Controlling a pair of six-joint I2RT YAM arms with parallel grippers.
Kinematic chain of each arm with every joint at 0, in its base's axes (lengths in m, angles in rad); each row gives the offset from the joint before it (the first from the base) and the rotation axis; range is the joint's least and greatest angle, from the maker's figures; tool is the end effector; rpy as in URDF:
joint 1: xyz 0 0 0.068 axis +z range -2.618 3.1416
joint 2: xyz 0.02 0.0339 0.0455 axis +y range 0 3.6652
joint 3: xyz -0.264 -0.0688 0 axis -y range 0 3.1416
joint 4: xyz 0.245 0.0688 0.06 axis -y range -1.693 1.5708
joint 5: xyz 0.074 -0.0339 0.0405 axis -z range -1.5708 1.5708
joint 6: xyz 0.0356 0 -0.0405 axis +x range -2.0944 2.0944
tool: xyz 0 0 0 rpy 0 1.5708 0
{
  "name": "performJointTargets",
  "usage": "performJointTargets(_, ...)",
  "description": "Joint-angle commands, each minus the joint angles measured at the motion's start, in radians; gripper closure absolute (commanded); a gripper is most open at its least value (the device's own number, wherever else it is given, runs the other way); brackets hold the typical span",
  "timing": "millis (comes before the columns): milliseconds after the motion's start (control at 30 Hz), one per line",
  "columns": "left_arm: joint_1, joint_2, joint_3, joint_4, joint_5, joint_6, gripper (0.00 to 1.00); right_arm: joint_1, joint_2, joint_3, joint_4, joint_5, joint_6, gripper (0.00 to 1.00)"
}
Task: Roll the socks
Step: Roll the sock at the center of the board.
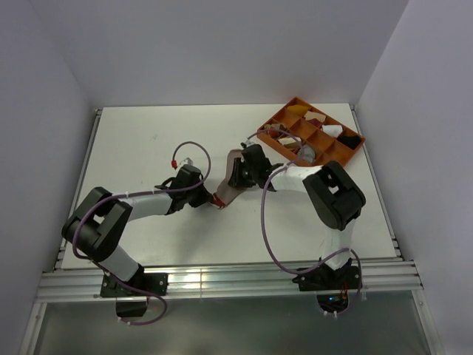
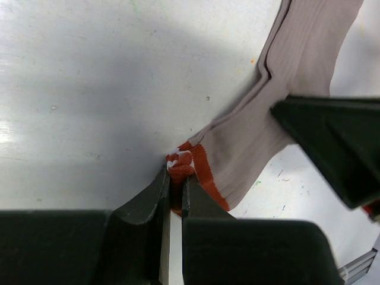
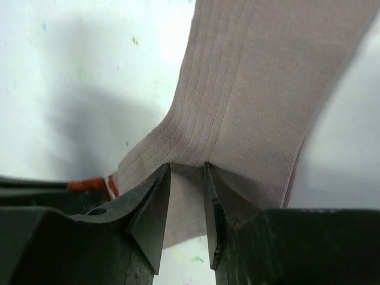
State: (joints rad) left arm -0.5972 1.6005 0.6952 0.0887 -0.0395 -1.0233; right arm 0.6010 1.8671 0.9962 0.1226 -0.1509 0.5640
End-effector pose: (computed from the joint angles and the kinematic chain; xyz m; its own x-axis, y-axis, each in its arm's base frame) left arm 0.2500 -0.1683 0.1419 -0.7744 -0.5051 -0.3810 -0.2337 0.7880 -0.5696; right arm 0.3111 0.2198 0.1429 -0.8217 0.0774 -0.5647 -0.2493 0.8421 0.4782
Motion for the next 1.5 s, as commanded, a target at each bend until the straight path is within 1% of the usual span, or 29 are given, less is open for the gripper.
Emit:
performJointTargets(0,-0.007,-0.033,0.006,-0.118,-0.036,0.065,0.97,-0.010,0.062,0.079,-0.107,0.105,-0.052,0.63)
performJointTargets(33,-0.009,-0.039,0.006,-0.121,-0.033,0.078,0.97,-0.009,0.079,0.119,-0.115,0.111,-0.055,0.63)
performJointTargets(67,-0.009,-0.051,0.006,-0.125,-0.031,0.086,0.97,-0.009,0.092,0.139,-0.164,0.119,-0.062,0.62)
performJointTargets(133,-0.010,-0.066,0.000,-0.132,-0.022,0.115,0.97,-0.012,0.124,0.183,-0.185,0.131,-0.065,0.62)
performJointTargets(233,-0.012,-0.102,-0.014,-0.126,0.000,0.155,0.96,-0.012,0.151,0.228,-0.227,0.137,-0.075,0.62)
performJointTargets(333,-0.013,-0.116,-0.011,-0.125,0.003,0.180,0.96,-0.012,0.158,0.233,-0.230,0.119,-0.078,0.61)
performJointTargets(500,-0.016,-0.016,0.061,-0.174,0.026,0.209,0.97,-0.012,0.141,0.200,-0.179,0.086,-0.095,0.61)
performJointTargets(633,-0.023,0.068,0.128,-0.247,0.023,0.220,1.00,-0.010,0.129,0.183,-0.166,0.068,-0.111,0.61)
performJointTargets(700,-0.027,0.079,0.138,-0.277,0.007,0.220,1.00,-0.009,0.094,0.162,-0.130,0.056,-0.118,0.61)
performJointTargets(767,-0.032,0.090,0.153,-0.299,-0.010,0.213,1.00,-0.007,0.049,0.105,-0.055,0.048,-0.130,0.61)
performJointTargets(833,-0.033,0.105,0.176,-0.329,-0.016,0.212,0.99,-0.003,-0.044,0.010,0.015,0.045,-0.148,0.60)
performJointTargets(867,-0.033,0.111,0.184,-0.340,-0.017,0.210,0.99,0.002,-0.077,-0.031,0.102,0.053,-0.160,0.60)
performJointTargets(900,-0.035,0.116,0.200,-0.346,-0.019,0.212,0.99,0.016,-0.115,-0.104,0.144,0.072,-0.174,0.59)
performJointTargets(933,-0.035,0.127,0.207,-0.363,-0.020,0.212,0.99,0.025,-0.176,-0.141,0.222,0.085,-0.205,0.59)
performJointTargets(1000,-0.039,0.136,0.227,-0.379,-0.023,0.210,0.99,0.058,-0.236,-0.242,0.300,0.120,-0.246,0.55)
performJointTargets(1033,-0.039,0.144,0.234,-0.400,-0.033,0.212,0.99,0.074,-0.282,-0.270,0.361,0.131,-0.289,0.52)
performJointTargets(1067,-0.041,0.147,0.240,-0.409,-0.036,0.212,0.99,0.089,-0.298,-0.295,0.385,0.143,-0.312,0.49)
performJointTargets(1100,-0.042,0.150,0.250,-0.417,-0.039,0.212,0.99,0.109,-0.308,-0.327,0.403,0.149,-0.331,0.47)
performJointTargets(1167,-0.044,0.151,0.254,-0.429,-0.045,0.215,0.99,0.164,-0.318,-0.346,0.442,0.204,-0.381,0.44)
performJointTargets(1233,-0.044,0.150,0.257,-0.431,-0.043,0.213,0.99,0.228,-0.310,-0.347,0.460,0.249,-0.420,0.43)
performJointTargets(1333,-0.046,0.150,0.263,-0.438,-0.036,0.210,0.99,0.311,-0.272,-0.327,0.479,0.307,-0.463,0.42)
performJointTargets(1467,-0.046,0.153,0.271,-0.445,-0.030,0.210,0.98,0.393,-0.212,-0.292,0.491,0.414,-0.510,0.44)
